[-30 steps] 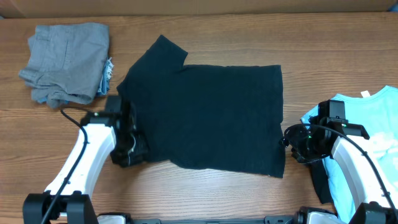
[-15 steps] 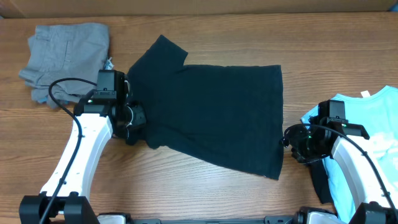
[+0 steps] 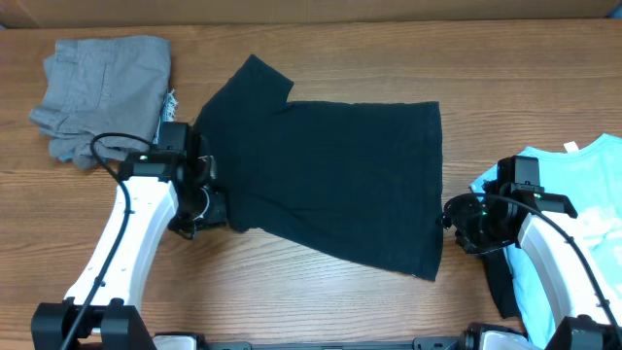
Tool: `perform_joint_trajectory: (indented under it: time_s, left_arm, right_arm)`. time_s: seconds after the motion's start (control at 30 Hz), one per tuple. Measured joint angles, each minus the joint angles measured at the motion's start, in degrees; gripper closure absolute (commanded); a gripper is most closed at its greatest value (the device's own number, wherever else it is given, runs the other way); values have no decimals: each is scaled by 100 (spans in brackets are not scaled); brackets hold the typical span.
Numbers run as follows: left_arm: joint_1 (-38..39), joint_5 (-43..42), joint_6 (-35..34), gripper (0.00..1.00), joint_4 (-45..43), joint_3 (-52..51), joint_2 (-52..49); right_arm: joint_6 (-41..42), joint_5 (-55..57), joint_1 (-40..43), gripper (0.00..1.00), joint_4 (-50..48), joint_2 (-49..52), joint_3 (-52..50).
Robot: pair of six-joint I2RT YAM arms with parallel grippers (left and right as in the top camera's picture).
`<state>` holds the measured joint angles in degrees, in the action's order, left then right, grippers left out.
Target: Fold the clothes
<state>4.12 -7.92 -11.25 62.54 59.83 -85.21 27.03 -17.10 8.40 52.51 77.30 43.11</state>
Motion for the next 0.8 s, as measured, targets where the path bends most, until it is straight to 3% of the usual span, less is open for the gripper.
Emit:
perform_joint_trajectory:
  time_s: [0.3, 0.6, 0.73, 0.8]
  left_arm:
    - [833, 289, 269, 54, -807, -564, -11]
    - [857, 551, 225, 43, -1899, -1117, -74]
    - [857, 575, 225, 50, -2218, -1215, -153]
    - [857, 590, 203, 68, -2317, -1231, -260]
  right_arm:
    - [0, 0, 2, 40, -2, 0, -2]
    - [-2, 0, 2, 40, -48, 0, -2]
    - [-4, 0, 2, 40, -35, 0, -2]
    - [0, 0, 2, 40, -37, 0, -2]
